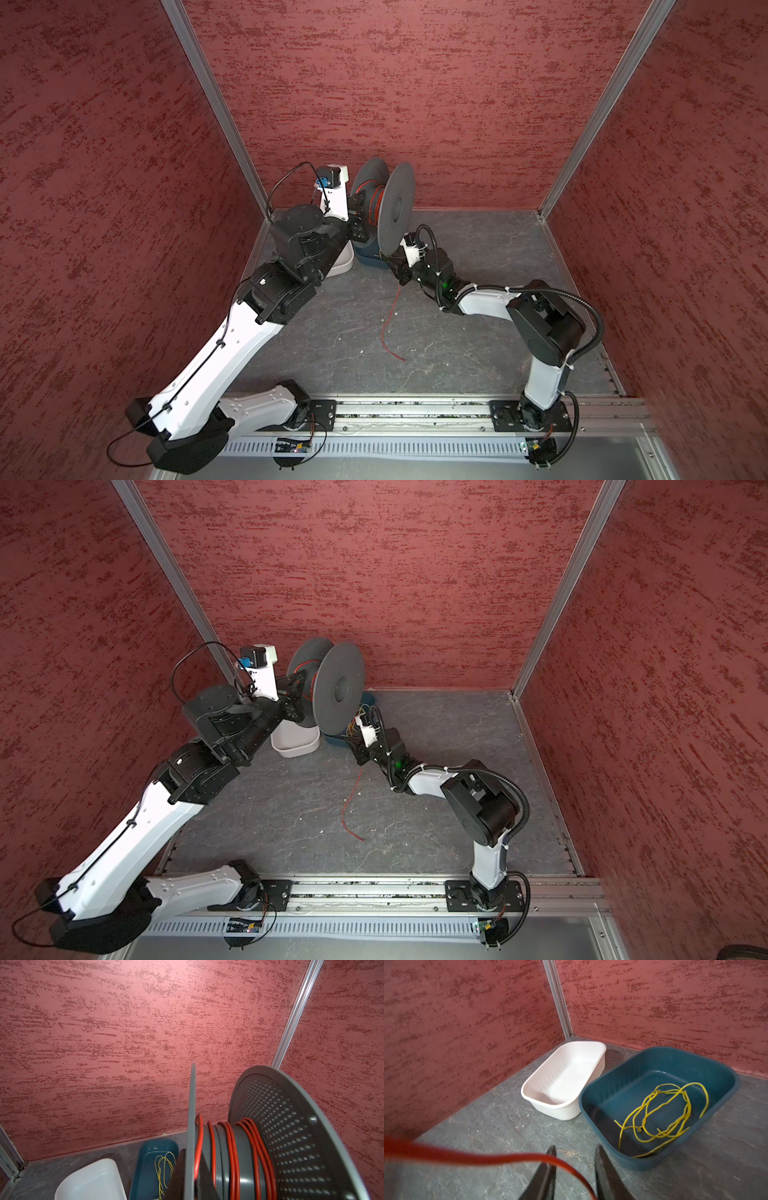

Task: Wrap the cables
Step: 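Lower the right gripper and grasp the red cable near the spool, then carry the red cable around the hub with the right while the left tilts the spool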

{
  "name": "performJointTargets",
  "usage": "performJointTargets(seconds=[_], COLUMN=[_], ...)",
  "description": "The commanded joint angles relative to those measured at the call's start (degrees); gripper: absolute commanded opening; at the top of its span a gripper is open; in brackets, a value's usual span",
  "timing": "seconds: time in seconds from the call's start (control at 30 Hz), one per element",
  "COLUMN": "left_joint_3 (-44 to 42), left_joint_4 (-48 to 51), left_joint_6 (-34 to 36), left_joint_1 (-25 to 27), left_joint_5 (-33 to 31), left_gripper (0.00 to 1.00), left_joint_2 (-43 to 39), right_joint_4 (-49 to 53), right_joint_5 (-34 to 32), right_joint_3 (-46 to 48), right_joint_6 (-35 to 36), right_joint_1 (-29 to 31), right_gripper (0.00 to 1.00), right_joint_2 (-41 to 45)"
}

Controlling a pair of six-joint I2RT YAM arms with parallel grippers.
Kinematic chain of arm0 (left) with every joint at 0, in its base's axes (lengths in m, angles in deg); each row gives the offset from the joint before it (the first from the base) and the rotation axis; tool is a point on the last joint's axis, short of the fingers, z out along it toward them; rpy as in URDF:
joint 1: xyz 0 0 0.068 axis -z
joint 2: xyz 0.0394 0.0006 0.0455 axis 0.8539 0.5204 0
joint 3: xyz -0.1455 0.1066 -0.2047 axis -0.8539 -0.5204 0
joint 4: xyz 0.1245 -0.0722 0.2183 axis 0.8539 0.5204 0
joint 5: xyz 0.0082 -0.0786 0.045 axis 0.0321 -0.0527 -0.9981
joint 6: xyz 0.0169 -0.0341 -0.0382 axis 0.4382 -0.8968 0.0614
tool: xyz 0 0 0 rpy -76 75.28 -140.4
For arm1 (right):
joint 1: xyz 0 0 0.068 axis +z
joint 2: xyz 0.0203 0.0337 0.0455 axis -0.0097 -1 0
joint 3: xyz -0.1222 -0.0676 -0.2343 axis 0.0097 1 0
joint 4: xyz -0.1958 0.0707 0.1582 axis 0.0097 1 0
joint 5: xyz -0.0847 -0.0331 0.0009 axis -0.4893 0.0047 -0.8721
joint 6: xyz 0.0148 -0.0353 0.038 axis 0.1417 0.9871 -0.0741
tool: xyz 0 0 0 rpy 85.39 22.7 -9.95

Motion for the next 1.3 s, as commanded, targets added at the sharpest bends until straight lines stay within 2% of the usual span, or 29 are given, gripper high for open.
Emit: performJointTargets(seconds=[0.0,0.13,0.4,0.63,0.8,0.97,1.07,1.27], left_joint_3=[1.9,2.2,3.1,5.6,5.8,5.9,7.2,4.2], left_joint_4=[-3.9,-3.7,-3.9,-3.6,-4.5,-4.7,-1.6,-1.1], left_joint_6=[-1.1,-1.4,-3.8,-4.7,-5.8,-4.0,-3.1,-3.1], left_joint_1=[-0.3,-0.9,-4.4,-7.6,-9.6,-10.3,-10.8,-11.5], left_joint_5=[0.0,0.0,-0.3,-3.9,-4.8,-8.4,-10.6,-11.4], left_gripper=[0.01,0.01,0.01,0.01,0.01,0.01,0.01,0.01], left_joint_2=[-0.8,-0.1,3.0,8.0,10.6,14.5,17.7,18.8], right_joint_4=[-4.8,-4.2,0.3,9.7,15.2,20.3,27.4,34.0], right_joint_5=[3.2,1.6,-4.3,-9.3,-9.2,-5.6,-2.1,-6.0], right_joint_3=[0.9,3.0,5.0,0.1,-3.5,-6.9,-11.0,-13.5], right_joint_6=[-1.1,-1.0,3.3,9.5,12.9,16.7,19.1,22.0], right_joint_1=[-0.3,0.1,3.9,10.1,14.5,17.5,18.6,19.2], right_gripper=[0.15,0.00,0.00,0.00,0.00,0.00,0.00,0.00], right_joint_2=[-0.6,0.8,4.3,5.9,7.5,9.9,11.2,17.2])
